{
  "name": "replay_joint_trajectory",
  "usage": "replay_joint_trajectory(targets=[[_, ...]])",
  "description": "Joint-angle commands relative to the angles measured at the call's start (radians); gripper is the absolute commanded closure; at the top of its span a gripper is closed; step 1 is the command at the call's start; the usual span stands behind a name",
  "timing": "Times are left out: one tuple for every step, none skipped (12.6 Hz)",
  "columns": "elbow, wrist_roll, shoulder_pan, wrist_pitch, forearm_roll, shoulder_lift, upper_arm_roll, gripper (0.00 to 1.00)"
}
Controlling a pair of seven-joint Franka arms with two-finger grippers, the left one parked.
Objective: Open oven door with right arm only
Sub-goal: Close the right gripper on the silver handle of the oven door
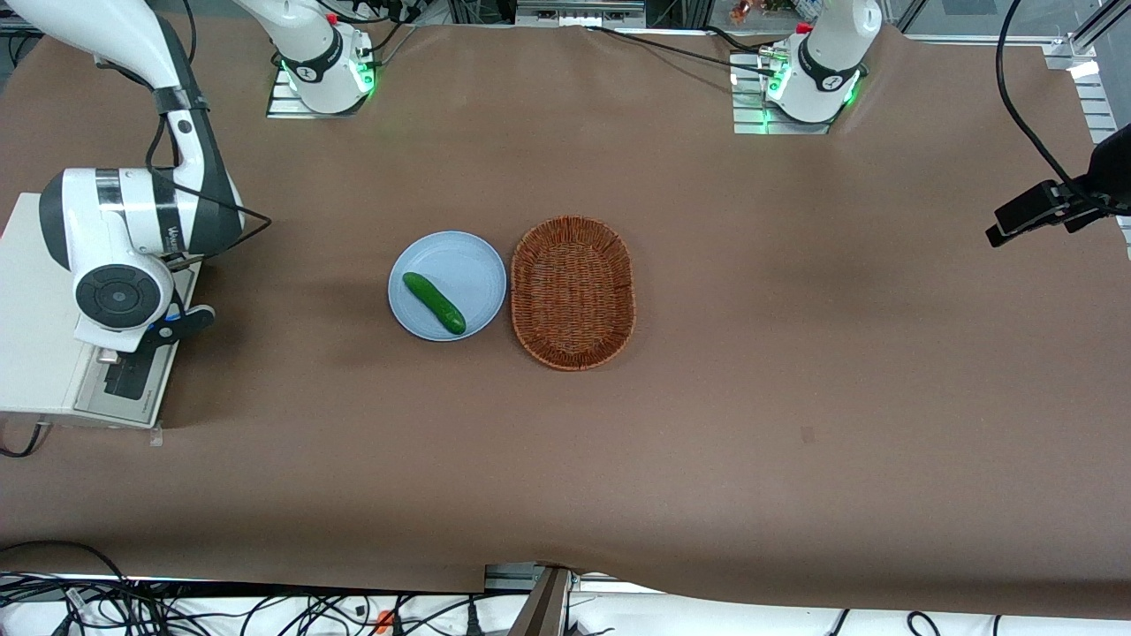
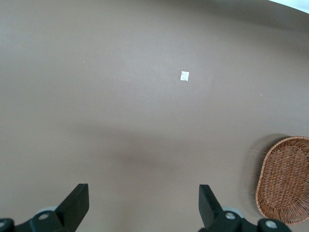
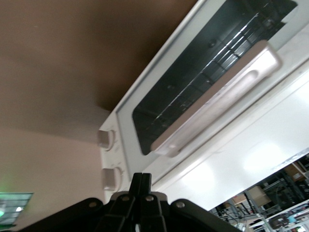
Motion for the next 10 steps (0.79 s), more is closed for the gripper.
replay_joint_trajectory(targets=[[0.003, -0.045, -0.020, 0.039, -0.033, -0.002, 0.001, 1.00], [0.003, -0.050, -0.020, 0.044, -0.040, 0.002, 0.001, 1.00], [0.003, -0.051, -0.021, 0.056, -0.052, 0.006, 0.001, 1.00], [0.003, -0.051, -0.021, 0.067, -0.057, 0.009, 0.001, 1.00], [0.005, -0.051, -0.023, 0.080, -0.062, 0.012, 0.001, 1.00], [0.005, -0.051, -0.029, 0.096, -0.066, 0.016, 0.001, 1.00], [0.005, -0.054, -0.032, 0.111, -0.072, 0.022, 0.001, 1.00], [0.006, -0.054, -0.038, 0.117, -0.079, 0.024, 0.001, 1.00], [0.006, -0.056, -0.038, 0.119, -0.079, 0.026, 0.001, 1.00], [0.006, -0.059, -0.038, 0.119, -0.080, 0.026, 0.001, 1.00]])
